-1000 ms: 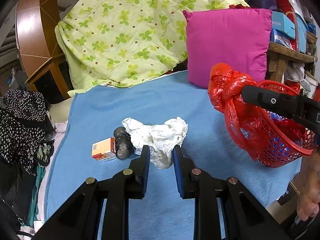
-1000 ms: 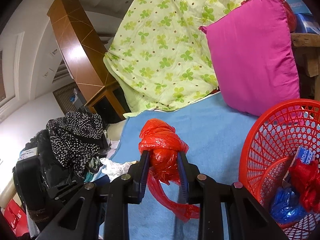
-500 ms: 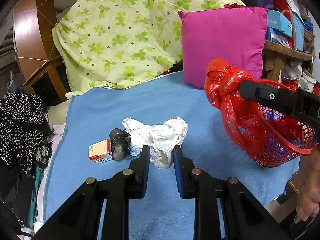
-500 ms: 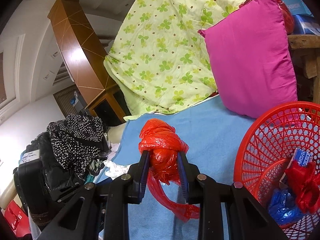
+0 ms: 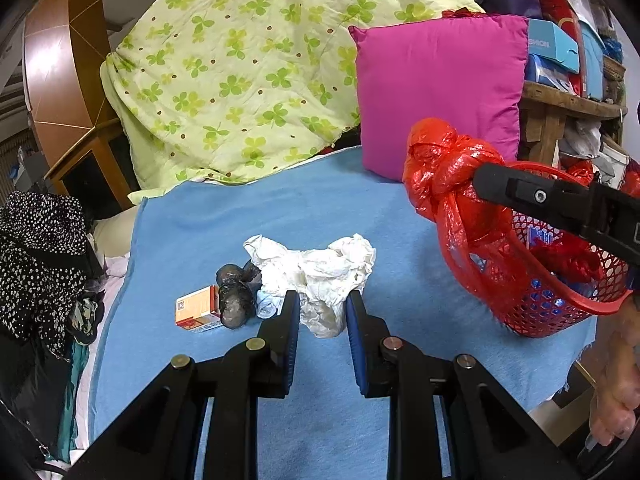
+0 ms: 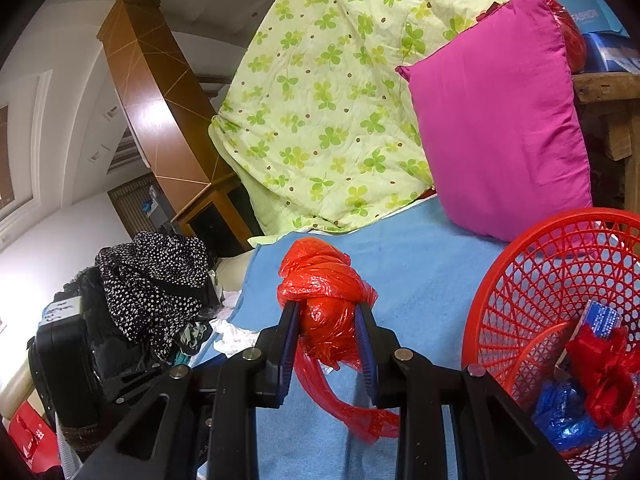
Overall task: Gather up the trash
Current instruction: 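Move the red bag over the basket with the right tool while the left tool carries the white tissue there, then open the right tool to drop the red bag into the basket while the left tool drops the tissue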
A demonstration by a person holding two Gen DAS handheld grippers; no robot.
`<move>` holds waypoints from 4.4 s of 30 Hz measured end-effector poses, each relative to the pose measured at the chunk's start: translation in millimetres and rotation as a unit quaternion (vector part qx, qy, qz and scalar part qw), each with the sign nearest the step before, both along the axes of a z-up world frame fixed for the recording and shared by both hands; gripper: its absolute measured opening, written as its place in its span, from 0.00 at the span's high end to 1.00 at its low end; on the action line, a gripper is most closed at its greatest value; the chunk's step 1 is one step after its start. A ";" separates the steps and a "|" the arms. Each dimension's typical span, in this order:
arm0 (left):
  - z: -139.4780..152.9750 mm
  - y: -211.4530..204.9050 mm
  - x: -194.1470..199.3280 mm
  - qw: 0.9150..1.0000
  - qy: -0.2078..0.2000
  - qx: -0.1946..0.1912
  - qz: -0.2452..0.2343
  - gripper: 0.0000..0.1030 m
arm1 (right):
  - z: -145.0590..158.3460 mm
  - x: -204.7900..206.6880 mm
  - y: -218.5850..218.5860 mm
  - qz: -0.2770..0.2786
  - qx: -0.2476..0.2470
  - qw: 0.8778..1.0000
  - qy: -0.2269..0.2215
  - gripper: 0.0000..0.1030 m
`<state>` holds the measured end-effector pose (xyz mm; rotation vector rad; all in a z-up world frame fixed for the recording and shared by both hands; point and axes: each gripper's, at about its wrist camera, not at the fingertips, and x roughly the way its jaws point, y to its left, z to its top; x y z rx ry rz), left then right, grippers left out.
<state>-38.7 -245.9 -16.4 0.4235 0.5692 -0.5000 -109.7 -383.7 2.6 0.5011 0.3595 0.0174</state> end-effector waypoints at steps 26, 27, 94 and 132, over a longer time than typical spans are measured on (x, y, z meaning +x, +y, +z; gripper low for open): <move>9.7 -7.2 -2.1 1.000 0.008 -0.011 -0.010 0.76 | 14.1 -28.8 -18.7 -0.033 0.018 0.998 -0.054 0.71; 11.0 -9.1 -3.4 1.000 0.006 -0.011 -0.012 0.76 | 15.2 -32.3 -20.7 -0.037 0.020 0.997 -0.058 0.71; 29.7 -156.3 -76.4 0.983 0.031 -0.017 -0.179 0.76 | -30.9 -172.3 -144.5 -0.261 0.192 0.943 -0.079 0.70; 14.1 -162.3 -66.2 0.976 0.086 -0.039 -0.195 0.43 | -32.7 -171.0 -148.6 -0.273 0.203 0.938 -0.065 0.66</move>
